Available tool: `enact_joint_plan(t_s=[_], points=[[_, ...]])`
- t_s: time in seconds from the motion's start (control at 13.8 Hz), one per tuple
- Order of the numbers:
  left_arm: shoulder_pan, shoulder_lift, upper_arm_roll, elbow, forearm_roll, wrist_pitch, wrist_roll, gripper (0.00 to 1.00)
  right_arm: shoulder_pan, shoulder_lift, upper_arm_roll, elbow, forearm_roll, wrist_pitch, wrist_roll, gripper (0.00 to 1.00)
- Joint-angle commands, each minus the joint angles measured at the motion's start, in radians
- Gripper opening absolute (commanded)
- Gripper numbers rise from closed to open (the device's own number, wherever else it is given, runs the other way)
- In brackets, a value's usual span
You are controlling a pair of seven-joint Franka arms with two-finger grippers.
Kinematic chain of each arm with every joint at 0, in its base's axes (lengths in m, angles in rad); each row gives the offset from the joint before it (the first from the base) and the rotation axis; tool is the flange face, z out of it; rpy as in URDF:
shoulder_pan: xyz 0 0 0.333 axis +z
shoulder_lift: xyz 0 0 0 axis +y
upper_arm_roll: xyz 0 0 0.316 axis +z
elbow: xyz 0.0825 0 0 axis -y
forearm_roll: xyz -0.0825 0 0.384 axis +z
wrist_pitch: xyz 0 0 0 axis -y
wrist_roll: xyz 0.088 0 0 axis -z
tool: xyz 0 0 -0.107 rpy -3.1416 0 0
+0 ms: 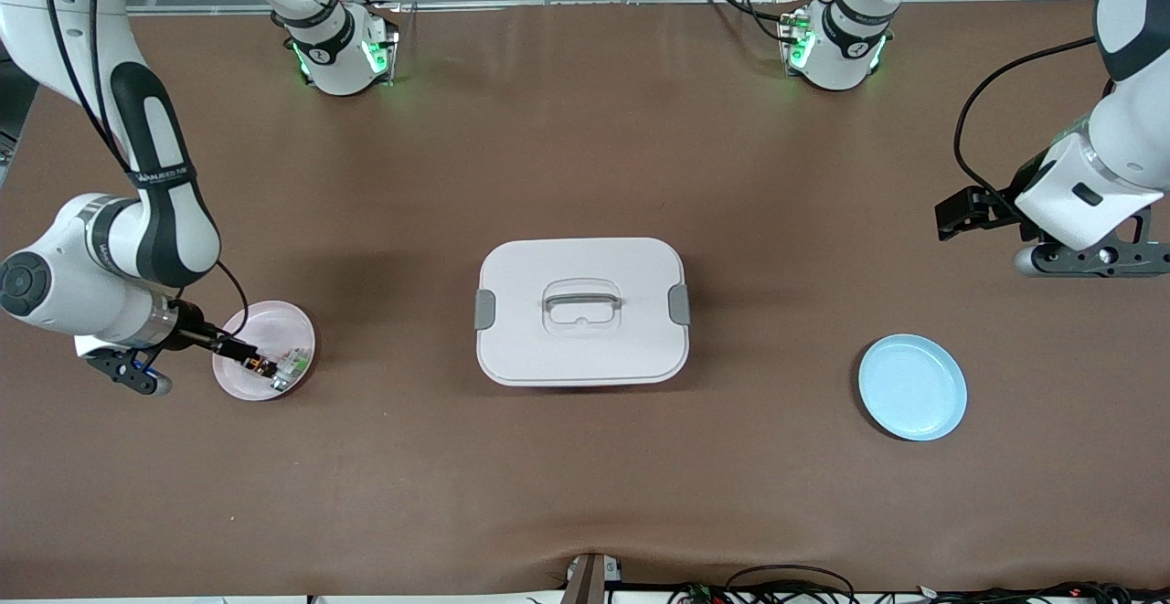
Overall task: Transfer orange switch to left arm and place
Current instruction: 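Lower the right gripper over the pink plate onto the orange switch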
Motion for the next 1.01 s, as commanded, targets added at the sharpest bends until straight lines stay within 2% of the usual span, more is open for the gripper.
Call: enact_joint_plan(t_s=[0.0, 0.22, 0.94], points=[[-0.003, -0.006, -0.005, 0.0, 0.002, 0.026, -0.009, 1.0, -0.012, 0.078, 0.001, 0.084, 0.05, -0.016, 0.017, 1.0], [-0.01, -0.005, -0.005, 0.002, 0.002, 0.034, -0.009, 1.0, -0.009, 0.122, -0.002, 0.116, 0.044, -0.009, 0.014, 1.0], [-0.01, -0.002, -0.005, 0.002, 0.002, 0.037, -0.008, 1.0, -0.012, 0.173, -0.007, 0.135, 0.038, 0.003, 0.005, 1.0]])
